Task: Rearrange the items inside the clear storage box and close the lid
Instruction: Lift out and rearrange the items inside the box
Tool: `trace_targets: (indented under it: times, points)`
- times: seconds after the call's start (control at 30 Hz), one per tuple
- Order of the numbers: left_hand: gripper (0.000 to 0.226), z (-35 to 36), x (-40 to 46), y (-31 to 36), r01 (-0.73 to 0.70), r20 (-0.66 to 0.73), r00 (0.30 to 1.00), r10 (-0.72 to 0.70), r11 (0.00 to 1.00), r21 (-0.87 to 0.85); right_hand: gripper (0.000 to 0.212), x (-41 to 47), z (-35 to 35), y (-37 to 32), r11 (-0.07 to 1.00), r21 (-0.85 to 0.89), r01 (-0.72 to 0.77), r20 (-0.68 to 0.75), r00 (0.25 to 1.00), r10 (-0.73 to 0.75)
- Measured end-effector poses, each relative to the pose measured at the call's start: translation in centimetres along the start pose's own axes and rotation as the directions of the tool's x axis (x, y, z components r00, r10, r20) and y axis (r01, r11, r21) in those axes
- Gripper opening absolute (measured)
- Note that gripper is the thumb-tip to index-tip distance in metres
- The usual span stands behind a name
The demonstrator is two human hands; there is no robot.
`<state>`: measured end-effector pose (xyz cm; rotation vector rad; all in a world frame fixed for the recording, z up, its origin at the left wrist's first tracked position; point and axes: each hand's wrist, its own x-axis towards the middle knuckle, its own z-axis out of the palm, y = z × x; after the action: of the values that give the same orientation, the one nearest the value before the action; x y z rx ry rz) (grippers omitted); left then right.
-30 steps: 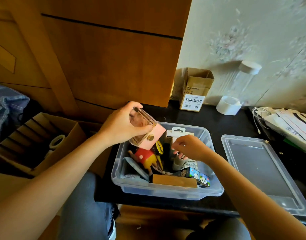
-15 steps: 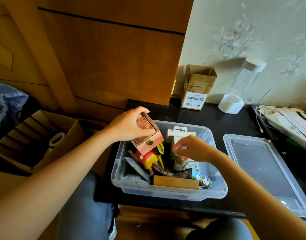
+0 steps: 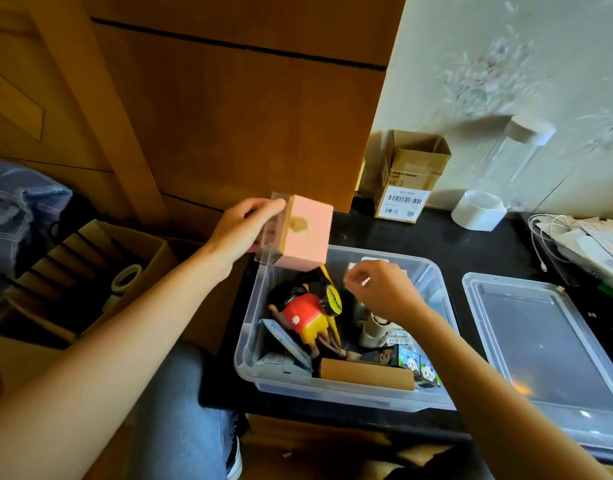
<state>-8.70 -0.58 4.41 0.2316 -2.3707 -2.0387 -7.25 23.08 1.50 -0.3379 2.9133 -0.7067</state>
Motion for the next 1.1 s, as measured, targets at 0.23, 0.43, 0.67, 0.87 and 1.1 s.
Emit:
trace_targets:
  times: [0.23, 0.43, 0.67, 0.87, 1.1]
  points:
    - [0.041, -1.9, -0.9, -0.1, -0.011, 0.062, 0.998, 0.009, 0.999, 0.035, 0.056, 1.2, 3.0, -1.1, 0.991, -0.136, -0.006, 0.301, 0.953, 0.047]
    - [0.04, -1.3, -1.4, -0.8, -0.002, 0.072, 0.997, 0.0, 0.999, 0.037, 0.027, 0.8, 1.4, -0.9, 0.998, -0.027, -0.054, 0.216, 0.975, 0.059]
    - [0.023, 0.6, -1.3, -0.7, -0.068, 0.002, 0.998, 0.068, 0.997, -0.022, 0.033, -0.4, -0.8, 0.4, 0.997, -0.032, -0.064, 0.339, 0.938, 0.072]
    - [0.029, 0.9, -1.5, -1.3, -0.084, -0.022, 0.996, 0.083, 0.995, -0.047, 0.038, 0.2, 0.2, -0.3, 0.998, -0.032, -0.057, 0.13, 0.99, 0.06]
    - [0.036, 0.6, -1.9, -1.9, -0.093, -0.072, 0.994, 0.088, 0.993, -0.069, 0.034, 0.3, 1.3, -1.0, 0.989, -0.018, 0.147, 0.118, 0.983, -0.144]
